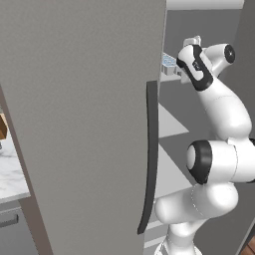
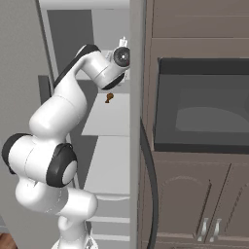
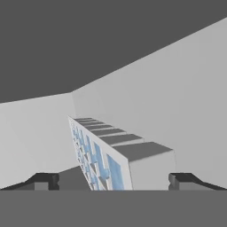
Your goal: Open the freezer door, pick up the ice cube tray from the freezer, and place it on the dining counter.
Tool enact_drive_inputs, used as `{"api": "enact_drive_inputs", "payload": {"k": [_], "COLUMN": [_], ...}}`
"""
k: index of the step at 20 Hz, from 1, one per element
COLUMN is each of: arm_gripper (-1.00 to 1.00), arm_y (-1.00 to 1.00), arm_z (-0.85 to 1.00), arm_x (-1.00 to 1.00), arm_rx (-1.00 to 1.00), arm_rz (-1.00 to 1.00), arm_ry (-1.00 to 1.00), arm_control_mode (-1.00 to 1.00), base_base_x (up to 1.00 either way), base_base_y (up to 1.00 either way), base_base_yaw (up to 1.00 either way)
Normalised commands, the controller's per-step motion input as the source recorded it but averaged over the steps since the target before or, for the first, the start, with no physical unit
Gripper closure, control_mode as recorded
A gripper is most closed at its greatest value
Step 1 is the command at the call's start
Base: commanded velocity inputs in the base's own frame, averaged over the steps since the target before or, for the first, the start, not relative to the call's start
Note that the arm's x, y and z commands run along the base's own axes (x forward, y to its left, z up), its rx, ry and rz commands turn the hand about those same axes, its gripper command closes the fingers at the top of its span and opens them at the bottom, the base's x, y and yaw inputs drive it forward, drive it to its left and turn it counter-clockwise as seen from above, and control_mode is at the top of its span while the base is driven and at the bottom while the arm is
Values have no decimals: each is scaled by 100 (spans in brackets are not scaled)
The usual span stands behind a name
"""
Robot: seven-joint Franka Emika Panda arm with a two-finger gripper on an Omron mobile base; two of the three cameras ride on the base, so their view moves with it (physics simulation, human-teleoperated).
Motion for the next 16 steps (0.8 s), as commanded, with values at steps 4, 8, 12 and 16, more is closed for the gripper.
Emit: {"api": "enact_drive_inputs", "payload": {"k": [4,8,12,16], "arm_gripper": [-100,-100,-100,-100], "arm_y": [0,0,0,0], "arm_z": [9,15,18,12], "arm_x": [19,14,12,13], "arm_rx": [0,0,0,0], "arm_rz": [0,0,0,0], "arm_ry": [0,0,0,0], "arm_control_mode": [-100,-100,-100,-100], "base_base_x": [0,0,0,0], "base_base_y": [0,0,0,0], "base_base_yaw": [0,0,0,0]}}
